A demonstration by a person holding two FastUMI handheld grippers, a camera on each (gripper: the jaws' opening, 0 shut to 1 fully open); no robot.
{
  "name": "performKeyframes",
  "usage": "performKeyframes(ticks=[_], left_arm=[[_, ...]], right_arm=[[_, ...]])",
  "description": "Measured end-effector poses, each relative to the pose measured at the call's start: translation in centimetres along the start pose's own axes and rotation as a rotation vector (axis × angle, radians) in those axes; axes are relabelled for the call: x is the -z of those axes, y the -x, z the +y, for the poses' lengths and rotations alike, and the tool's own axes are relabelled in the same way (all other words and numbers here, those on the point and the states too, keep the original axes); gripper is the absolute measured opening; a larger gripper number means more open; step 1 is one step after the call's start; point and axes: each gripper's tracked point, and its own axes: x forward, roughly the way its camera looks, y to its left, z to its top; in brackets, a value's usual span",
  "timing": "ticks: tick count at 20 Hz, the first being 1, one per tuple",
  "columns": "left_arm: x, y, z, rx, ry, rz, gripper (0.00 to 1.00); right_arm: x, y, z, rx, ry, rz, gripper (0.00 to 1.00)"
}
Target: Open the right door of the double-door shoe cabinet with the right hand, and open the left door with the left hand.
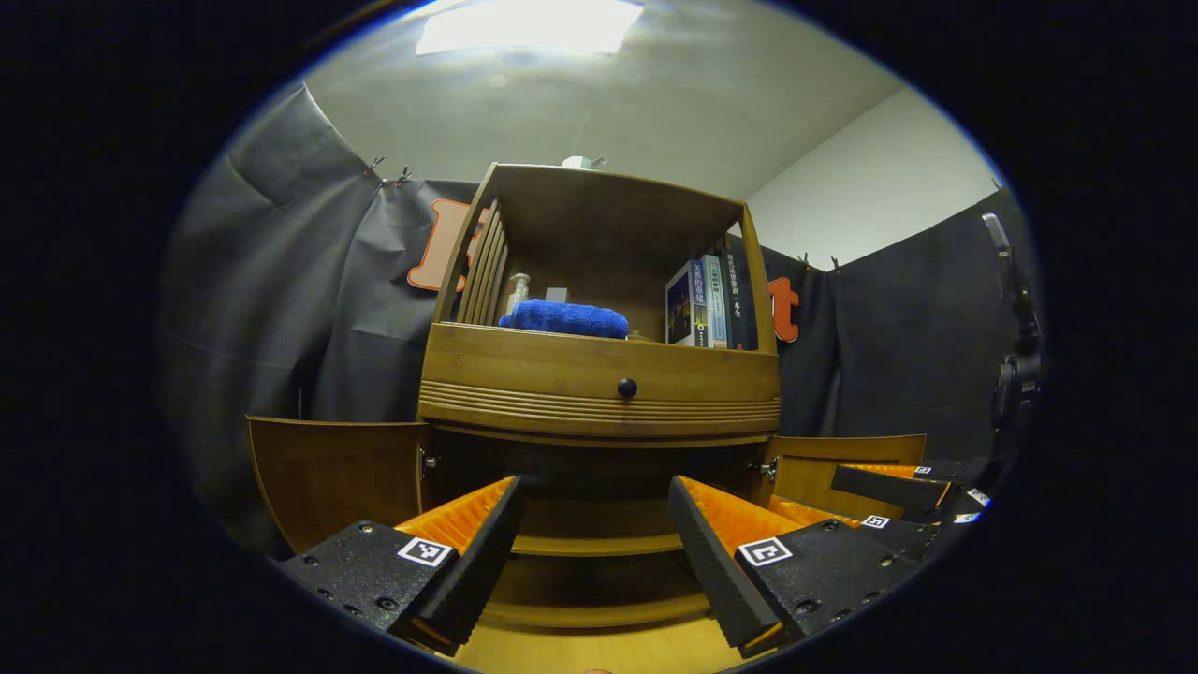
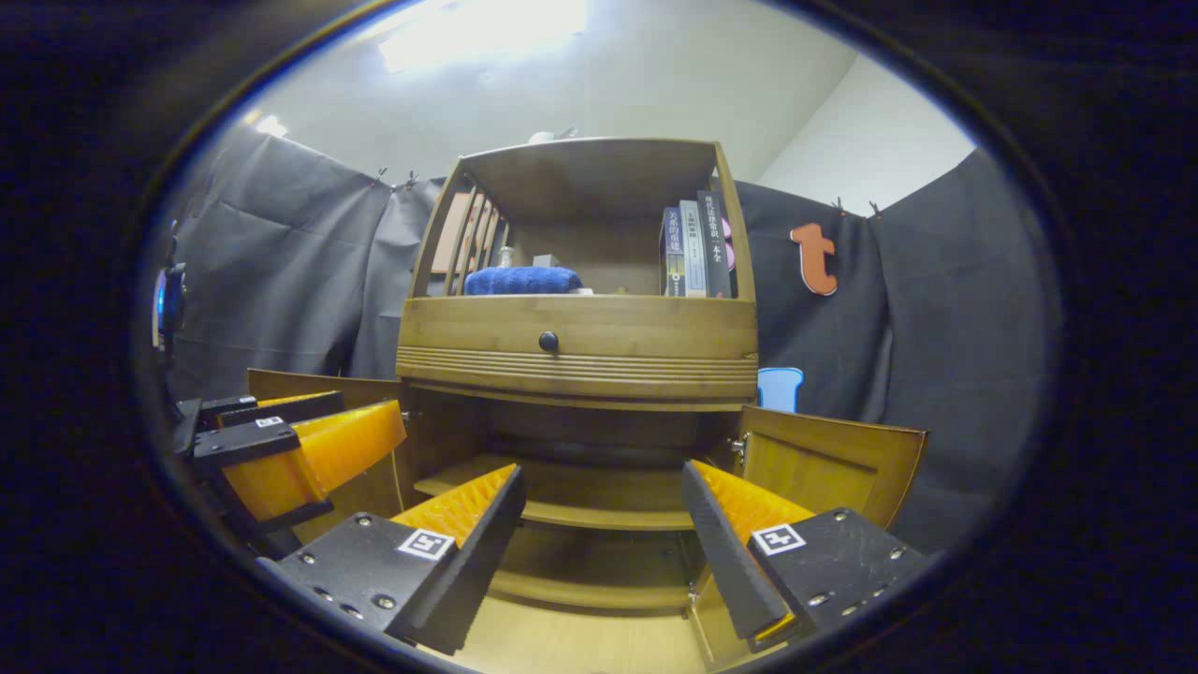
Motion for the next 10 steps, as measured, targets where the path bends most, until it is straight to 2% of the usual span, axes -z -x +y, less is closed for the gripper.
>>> performKeyframes(ticks=[2, 5, 10], left_arm=[[0.08, -0.13, 0.29, -0.004, 0.001, 0.003, 0.95], [0.49, -0.23, 0.56, -0.009, -0.001, 0.011, 0.95], [0.89, -0.23, 0.69, -0.006, 0.003, 0.022, 0.95]], right_arm=[[0.02, 0.03, 0.08, 0.002, -0.006, 0.000, 0.97], [0.20, -0.11, -0.01, 0.006, -0.006, 0.003, 0.99], [0.31, 0.05, 0.20, 0.007, 0.001, 0.006, 0.97]])
